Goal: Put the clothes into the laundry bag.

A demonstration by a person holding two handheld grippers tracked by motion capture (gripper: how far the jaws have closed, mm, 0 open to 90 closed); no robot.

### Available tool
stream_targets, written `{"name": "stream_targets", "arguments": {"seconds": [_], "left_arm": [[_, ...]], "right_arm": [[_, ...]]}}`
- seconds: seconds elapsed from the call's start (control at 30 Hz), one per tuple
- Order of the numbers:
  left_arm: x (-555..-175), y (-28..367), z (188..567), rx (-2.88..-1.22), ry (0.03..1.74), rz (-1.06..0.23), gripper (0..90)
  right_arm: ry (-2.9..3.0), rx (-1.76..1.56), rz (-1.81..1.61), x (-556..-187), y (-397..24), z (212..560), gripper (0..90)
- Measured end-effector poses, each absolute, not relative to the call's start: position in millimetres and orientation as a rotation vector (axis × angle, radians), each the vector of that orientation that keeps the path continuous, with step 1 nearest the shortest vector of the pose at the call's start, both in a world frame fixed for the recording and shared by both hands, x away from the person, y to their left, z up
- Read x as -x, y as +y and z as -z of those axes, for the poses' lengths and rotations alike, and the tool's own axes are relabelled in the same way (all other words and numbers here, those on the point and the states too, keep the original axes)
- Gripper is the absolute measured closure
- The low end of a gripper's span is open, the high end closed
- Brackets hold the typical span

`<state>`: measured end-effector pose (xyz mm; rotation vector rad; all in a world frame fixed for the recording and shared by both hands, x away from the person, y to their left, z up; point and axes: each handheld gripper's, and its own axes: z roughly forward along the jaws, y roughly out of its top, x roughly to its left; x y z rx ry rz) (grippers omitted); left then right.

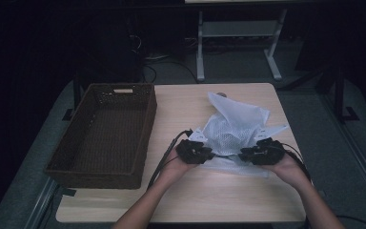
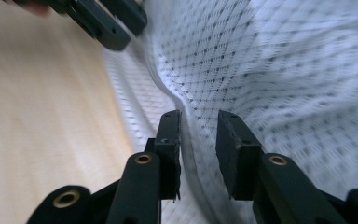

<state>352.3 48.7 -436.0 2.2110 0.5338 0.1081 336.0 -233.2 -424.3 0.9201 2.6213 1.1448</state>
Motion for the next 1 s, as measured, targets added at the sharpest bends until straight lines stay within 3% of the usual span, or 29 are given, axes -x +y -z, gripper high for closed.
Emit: {"name": "stream_targets", "arguments": {"seconds": [0.23,0.43,0.7,1.0], "left_arm": [[-346,54,433,-2.207,0.528,-0.108,67.9],[-339,64,434,-2.217,0.560,-0.119,62.9],[-328,85,426,-2.191,0.626,-0.142,50.4],[-310,105,430,-2.188,0.711,-0.163,34.7]], "right_arm": [[2.644,-0.937,-1.024,-329,-237,437,86.0],[2.699,-0.927,-0.964,-329,-235,451,86.2],[2.549,-0.993,-1.241,-316,-256,428,62.1],[2.434,-1.006,-1.301,-296,-265,426,39.1]]}}
